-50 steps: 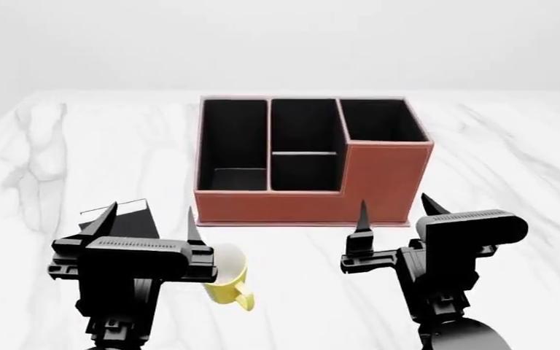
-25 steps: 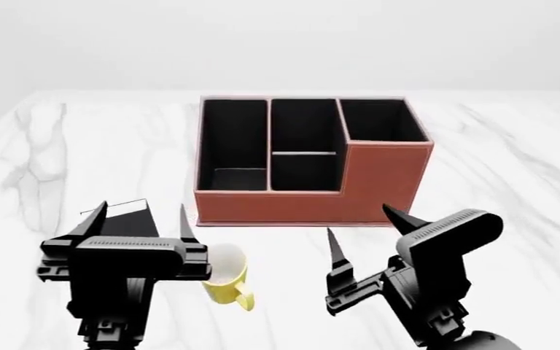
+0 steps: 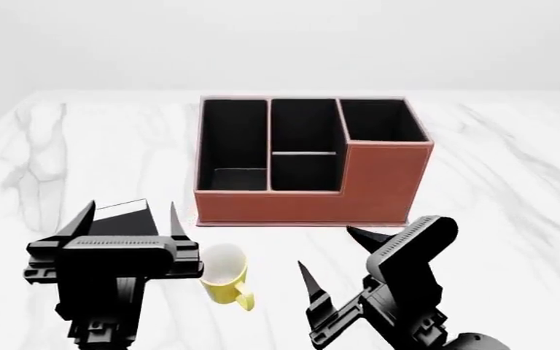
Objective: Pick up the yellow and white mug and place it to the right of the caddy.
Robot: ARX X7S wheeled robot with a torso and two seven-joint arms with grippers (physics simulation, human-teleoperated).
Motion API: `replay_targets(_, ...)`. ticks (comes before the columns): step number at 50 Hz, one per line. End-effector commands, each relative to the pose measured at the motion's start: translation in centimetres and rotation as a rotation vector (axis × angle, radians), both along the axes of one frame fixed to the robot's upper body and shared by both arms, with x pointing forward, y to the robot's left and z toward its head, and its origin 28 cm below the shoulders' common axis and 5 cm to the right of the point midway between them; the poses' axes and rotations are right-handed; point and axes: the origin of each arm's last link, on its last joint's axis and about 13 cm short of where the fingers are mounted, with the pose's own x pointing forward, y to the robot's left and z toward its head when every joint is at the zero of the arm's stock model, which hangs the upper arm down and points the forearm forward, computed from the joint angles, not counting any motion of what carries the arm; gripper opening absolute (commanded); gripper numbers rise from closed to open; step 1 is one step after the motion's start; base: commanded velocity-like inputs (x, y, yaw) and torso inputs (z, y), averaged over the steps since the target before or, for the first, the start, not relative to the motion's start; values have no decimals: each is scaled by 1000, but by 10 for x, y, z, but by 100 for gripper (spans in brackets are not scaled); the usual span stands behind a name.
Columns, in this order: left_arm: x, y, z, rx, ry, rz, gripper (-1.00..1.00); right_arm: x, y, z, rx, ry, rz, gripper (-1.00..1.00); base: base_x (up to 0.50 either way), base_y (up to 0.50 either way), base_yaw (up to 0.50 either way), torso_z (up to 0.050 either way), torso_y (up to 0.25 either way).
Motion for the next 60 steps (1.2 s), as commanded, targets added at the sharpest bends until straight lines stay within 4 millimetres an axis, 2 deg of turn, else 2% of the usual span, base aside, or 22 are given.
replay_targets(1,0,1,1,-2,-3,11,100,-1,3,-4,-21,36,59,100,0,0,0,0,0)
replay_targets(31,0,1,1,-1,-6,21,100,-20,18,-16,-34,63,119,100,0,0,0,0,0)
replay_targets(60,0,2,1,-1,-5,19,100,-11,39,-39,-67,106,121,100,0,0,0,0,0)
